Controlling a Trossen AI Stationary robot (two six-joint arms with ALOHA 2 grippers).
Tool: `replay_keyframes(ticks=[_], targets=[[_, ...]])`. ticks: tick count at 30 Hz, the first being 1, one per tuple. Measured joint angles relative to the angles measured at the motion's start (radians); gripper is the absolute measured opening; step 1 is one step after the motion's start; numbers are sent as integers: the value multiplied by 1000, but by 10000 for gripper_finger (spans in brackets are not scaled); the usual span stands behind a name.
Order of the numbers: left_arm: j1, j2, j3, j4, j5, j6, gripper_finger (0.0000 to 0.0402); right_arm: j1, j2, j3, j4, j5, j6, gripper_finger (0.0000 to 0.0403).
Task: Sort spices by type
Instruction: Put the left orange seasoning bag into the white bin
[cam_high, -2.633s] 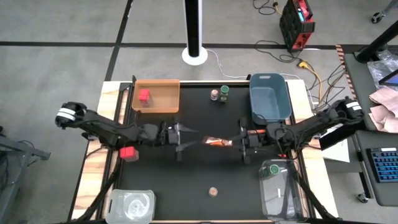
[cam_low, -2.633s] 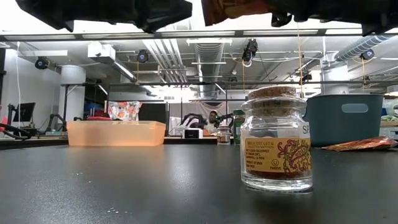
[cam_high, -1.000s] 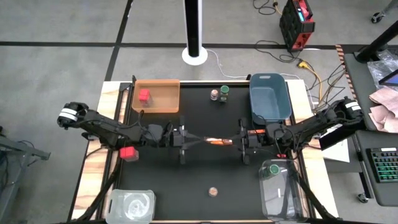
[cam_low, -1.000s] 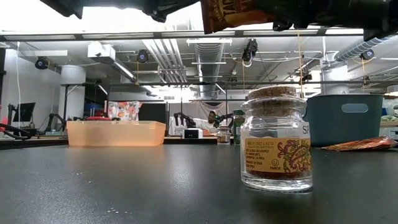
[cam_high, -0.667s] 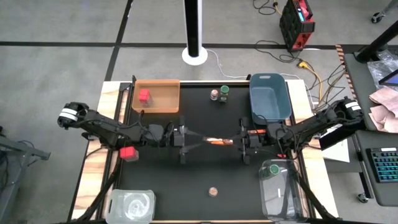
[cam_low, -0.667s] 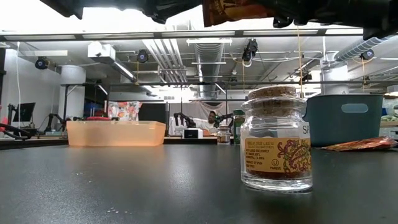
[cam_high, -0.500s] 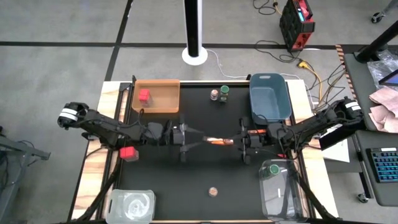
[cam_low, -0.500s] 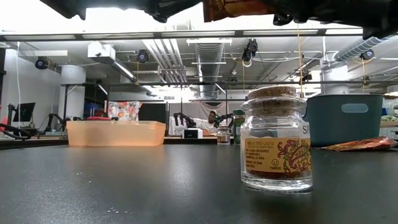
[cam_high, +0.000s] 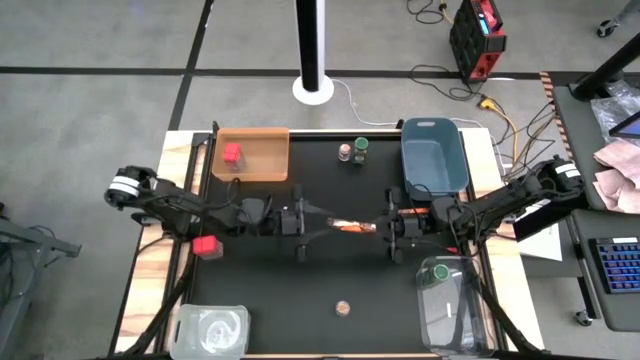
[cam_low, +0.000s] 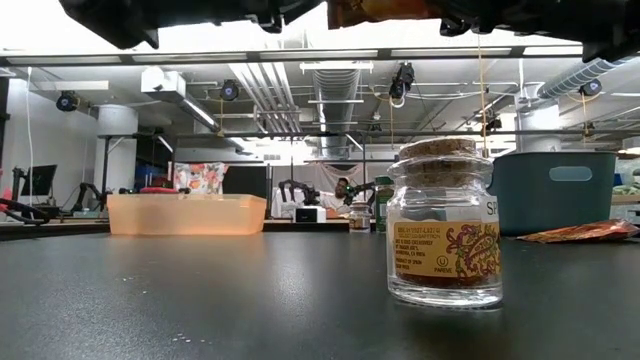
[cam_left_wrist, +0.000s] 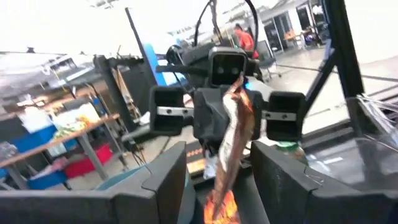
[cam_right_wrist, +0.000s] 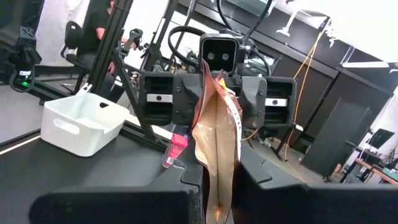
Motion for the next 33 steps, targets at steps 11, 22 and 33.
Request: replay_keyframes(ticks=[11, 22, 33], targets=[[19, 85, 61, 19, 70, 27, 55, 1, 0, 0, 2, 0, -12, 32], [-5, -16, 88, -198, 12, -124, 2, 0, 0, 1, -39, 64, 136, 115], [-183, -137, 347, -963, -222, -213, 1, 1, -19, 4, -235, 64, 426, 219]])
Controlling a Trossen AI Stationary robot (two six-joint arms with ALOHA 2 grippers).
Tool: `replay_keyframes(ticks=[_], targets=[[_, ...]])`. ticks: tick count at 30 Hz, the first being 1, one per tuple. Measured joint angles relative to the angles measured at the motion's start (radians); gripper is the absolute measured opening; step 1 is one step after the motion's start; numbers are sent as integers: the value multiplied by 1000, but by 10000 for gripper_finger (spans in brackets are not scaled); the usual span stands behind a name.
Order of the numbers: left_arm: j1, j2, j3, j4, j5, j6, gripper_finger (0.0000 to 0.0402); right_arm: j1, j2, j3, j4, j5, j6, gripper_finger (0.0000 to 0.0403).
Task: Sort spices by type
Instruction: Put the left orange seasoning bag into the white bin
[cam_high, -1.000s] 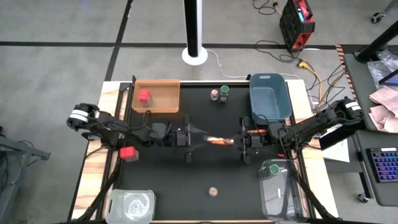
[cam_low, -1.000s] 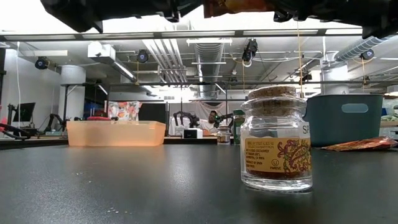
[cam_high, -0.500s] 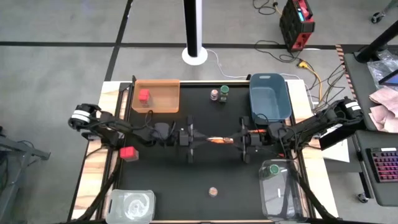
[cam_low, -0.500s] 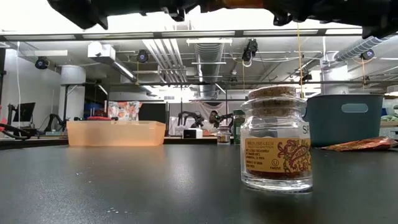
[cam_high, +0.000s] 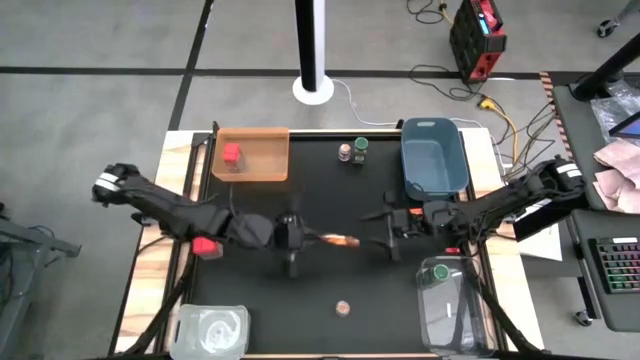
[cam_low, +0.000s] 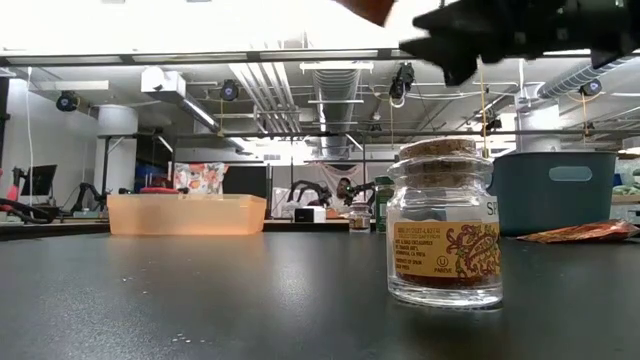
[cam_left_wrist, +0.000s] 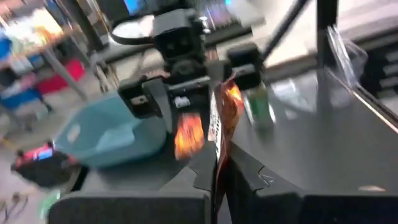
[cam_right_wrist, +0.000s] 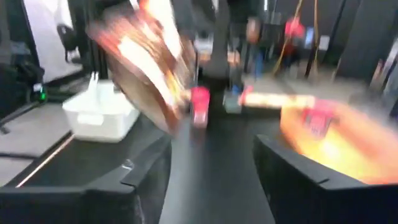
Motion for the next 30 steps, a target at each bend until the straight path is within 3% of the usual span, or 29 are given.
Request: replay_keyframes(ticks=[7, 17, 23, 27, 30], targets=[[-165, 14, 314, -667, -74, -402, 1, 0, -17, 29, -300, -8, 200, 245], [-426, 162, 724, -1226, -123, -901, 0, 12, -17, 30, -317, -39, 216, 239], [-503, 292, 900, -1433, 41, -1180, 0, 16, -17, 30, -315, -63, 254, 233], [-543, 410, 1031, -1570, 163, -1288, 0, 24, -17, 30, -315, -63, 258, 235], [-570, 471, 1079, -1557, 228, -1290, 0, 24, -17, 30, -315, -62, 258, 240]])
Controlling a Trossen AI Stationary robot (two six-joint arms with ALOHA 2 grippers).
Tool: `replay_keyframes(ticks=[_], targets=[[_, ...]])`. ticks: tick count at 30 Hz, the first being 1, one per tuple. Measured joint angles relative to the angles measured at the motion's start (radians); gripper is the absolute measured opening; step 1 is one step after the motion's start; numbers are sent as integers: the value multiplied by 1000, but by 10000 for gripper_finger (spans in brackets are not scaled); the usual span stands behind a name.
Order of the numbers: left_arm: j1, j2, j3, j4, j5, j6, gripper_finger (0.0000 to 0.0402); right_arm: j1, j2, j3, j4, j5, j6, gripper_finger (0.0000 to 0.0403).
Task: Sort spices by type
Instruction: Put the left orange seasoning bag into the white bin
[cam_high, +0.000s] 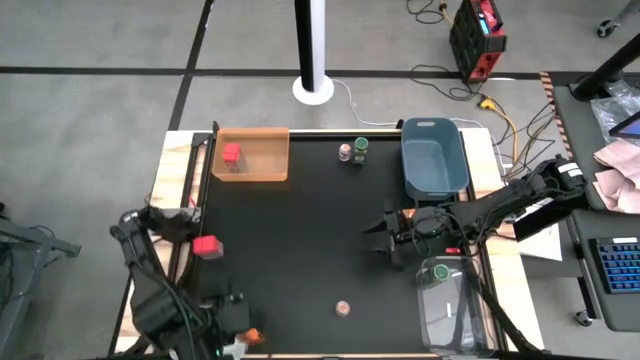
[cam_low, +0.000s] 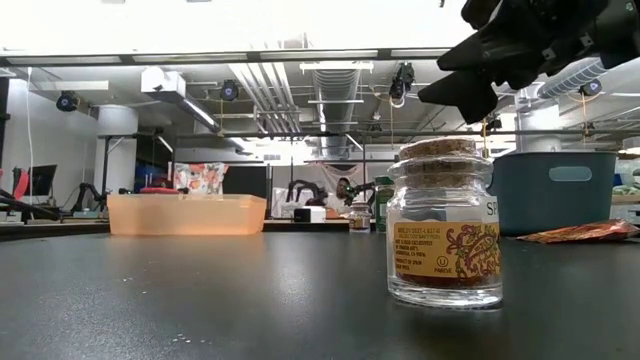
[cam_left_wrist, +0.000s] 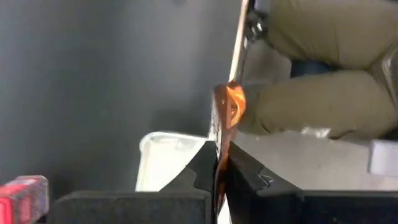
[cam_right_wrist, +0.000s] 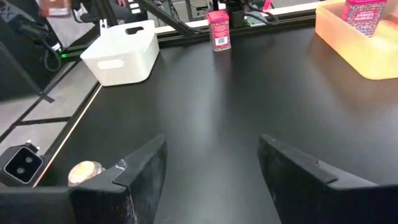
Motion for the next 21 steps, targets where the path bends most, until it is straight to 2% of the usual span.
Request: replay_keyframes(ticks=[3, 7, 12, 17, 21], targets=[[-19, 31, 26, -4, 31, -45, 0, 0, 0, 0, 1, 1, 1, 242], [-38, 38, -8, -5, 77, -120, 0, 0, 0, 0, 8, 1, 0, 238], [-52, 13, -128, -3, 153, -147, 0, 0, 0, 0, 27, 1, -11, 231], [-54, -11, -274, -5, 283, -147, 0, 0, 0, 0, 31, 1, -15, 233], [-57, -41, -389, -5, 295, -117, 0, 0, 0, 0, 32, 1, -16, 238]])
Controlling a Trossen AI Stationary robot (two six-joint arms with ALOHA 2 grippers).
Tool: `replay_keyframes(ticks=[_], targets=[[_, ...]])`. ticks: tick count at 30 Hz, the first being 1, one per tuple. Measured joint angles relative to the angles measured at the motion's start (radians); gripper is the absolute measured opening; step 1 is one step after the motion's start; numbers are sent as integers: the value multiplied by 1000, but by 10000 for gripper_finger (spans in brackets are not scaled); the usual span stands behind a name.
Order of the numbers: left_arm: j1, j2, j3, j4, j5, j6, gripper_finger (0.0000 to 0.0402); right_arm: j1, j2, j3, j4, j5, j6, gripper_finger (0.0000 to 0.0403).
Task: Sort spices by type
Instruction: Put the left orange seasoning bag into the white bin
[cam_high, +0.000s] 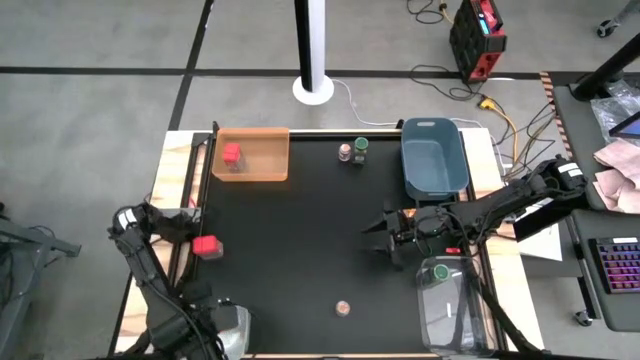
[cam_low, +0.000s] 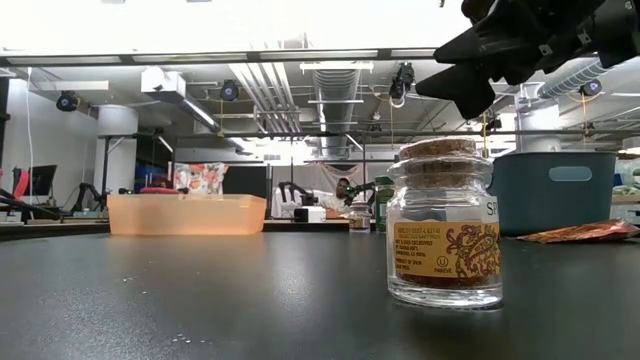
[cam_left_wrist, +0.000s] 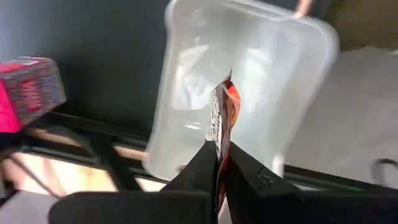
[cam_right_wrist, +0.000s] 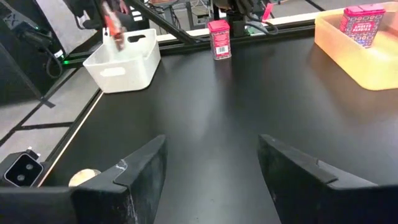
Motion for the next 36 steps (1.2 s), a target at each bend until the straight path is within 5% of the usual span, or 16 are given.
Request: replay_keyframes(ticks=[11, 20, 36], targets=[[-22, -31, -210, 31, -25, 15, 0, 0, 0, 0, 7, 0, -6, 229], [-52, -31, -250, 196, -86, -9, 0, 0, 0, 0, 9, 0, -18, 235], [-52, -31, -263, 218, -153, -8, 1, 0, 0, 0, 13, 0, -29, 231]])
